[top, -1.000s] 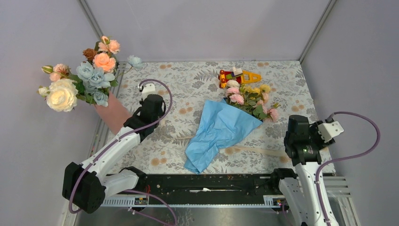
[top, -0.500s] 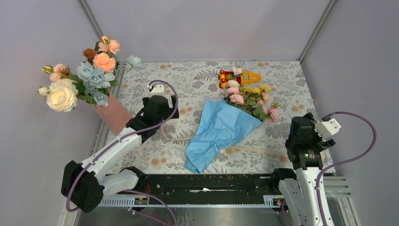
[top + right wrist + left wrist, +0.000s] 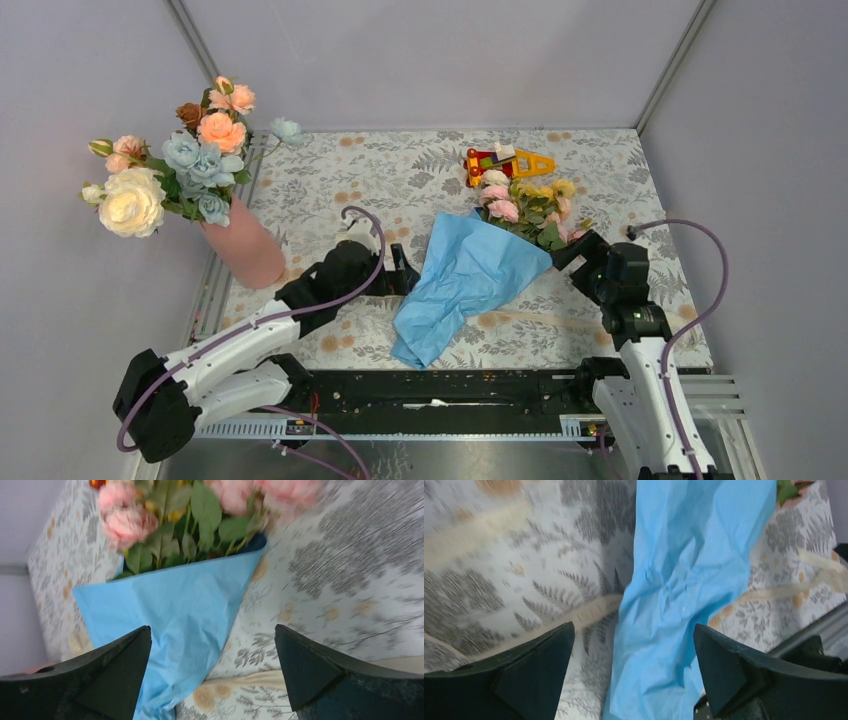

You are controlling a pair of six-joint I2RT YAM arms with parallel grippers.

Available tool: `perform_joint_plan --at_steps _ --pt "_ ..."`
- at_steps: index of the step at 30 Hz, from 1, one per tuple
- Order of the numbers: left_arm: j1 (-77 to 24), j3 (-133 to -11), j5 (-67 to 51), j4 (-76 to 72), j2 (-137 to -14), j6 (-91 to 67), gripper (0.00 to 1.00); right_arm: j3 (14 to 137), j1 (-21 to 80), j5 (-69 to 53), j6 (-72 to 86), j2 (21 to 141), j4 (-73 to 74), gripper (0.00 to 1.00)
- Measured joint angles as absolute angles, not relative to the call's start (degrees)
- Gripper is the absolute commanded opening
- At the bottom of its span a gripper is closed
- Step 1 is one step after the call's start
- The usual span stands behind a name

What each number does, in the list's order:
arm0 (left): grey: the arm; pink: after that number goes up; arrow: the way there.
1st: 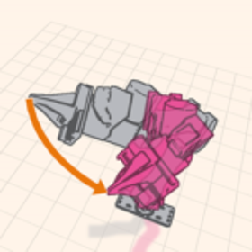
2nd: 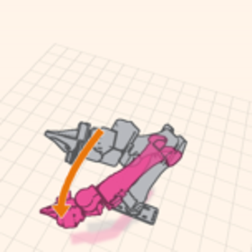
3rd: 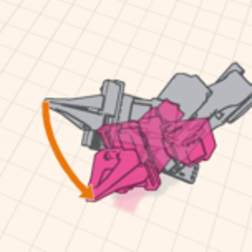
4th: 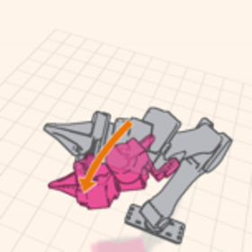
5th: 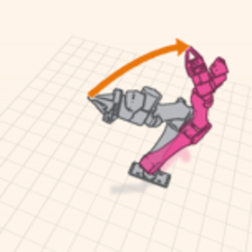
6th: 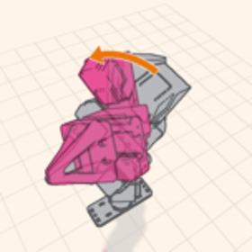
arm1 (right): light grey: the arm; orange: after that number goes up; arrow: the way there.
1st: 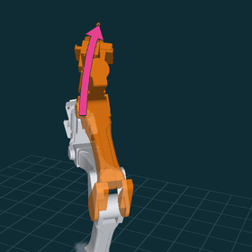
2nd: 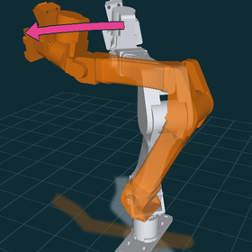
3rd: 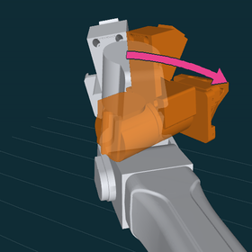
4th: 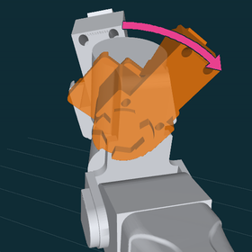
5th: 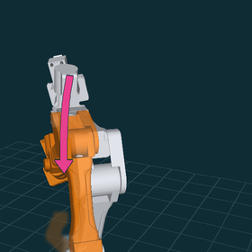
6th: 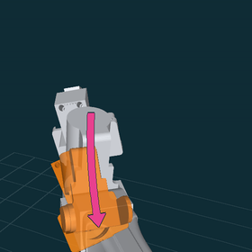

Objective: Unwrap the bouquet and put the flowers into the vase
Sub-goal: Move the fake flower to the center of the board.

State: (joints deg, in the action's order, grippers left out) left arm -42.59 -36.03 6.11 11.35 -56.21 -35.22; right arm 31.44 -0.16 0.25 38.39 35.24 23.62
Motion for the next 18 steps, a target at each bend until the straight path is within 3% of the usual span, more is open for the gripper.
perform_joint_plan --at_steps 7,18 --pt "-43.83 -26.7 -1.48 4.99 -57.78 -42.44 0.96 20.23 2.66 -11.77 44.95 38.94 16.32 1.0" --pt "-44.31 -26.76 -0.71 -2.22 -69.01 -42.81 0.87 13.69 12.56 -13.13 51.72 47.75 -0.1 0.95"
